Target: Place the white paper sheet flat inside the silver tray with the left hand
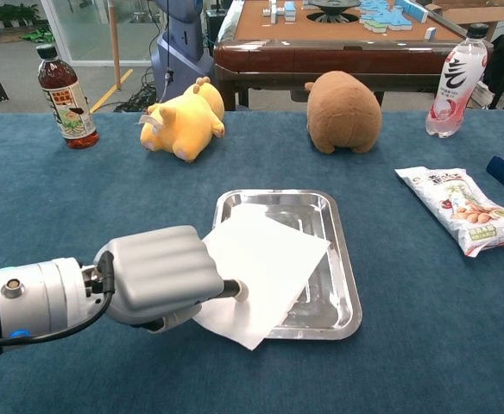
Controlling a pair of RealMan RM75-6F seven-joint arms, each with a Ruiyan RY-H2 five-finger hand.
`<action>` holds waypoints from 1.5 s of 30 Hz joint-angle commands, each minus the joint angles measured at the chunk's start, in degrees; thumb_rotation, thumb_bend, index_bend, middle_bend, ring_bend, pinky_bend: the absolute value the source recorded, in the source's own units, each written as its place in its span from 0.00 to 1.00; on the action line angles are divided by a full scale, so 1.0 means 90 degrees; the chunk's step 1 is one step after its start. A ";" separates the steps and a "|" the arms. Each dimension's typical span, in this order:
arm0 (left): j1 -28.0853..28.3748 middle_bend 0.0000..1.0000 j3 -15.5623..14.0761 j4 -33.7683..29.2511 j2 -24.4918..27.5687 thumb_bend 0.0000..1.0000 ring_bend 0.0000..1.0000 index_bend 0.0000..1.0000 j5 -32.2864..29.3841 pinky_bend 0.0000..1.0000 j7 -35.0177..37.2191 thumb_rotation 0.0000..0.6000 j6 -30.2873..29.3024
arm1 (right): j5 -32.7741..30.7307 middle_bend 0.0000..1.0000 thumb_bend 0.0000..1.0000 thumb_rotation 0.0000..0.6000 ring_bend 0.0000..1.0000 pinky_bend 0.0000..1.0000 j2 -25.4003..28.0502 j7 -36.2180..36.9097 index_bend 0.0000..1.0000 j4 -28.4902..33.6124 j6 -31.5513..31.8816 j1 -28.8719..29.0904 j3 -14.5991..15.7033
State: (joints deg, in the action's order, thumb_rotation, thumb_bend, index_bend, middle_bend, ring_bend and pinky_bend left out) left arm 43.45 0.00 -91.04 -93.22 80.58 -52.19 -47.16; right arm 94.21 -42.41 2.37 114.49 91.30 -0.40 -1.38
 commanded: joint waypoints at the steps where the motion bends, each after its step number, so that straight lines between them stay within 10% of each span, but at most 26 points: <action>1: 0.0060 1.00 0.0022 -0.0022 -0.0037 0.64 0.92 0.23 -0.0118 0.94 -0.0125 1.00 0.0014 | -0.0020 0.41 0.11 1.00 0.26 0.36 0.0008 0.0019 0.68 -0.0006 0.0025 -0.0006 -0.0016; 45: 0.0676 1.00 0.0084 0.0211 -0.0582 0.65 0.92 0.22 -0.1320 0.94 -0.0767 1.00 -0.0268 | -0.0203 0.41 0.10 1.00 0.26 0.36 0.0069 0.0259 0.68 -0.0072 0.0430 -0.0157 -0.0212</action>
State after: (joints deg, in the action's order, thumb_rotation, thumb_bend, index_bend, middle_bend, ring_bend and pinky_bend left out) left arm 49.44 0.72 -89.24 -98.35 68.81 -59.03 -49.51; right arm 92.38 -41.79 4.71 113.84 95.17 -1.81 -3.29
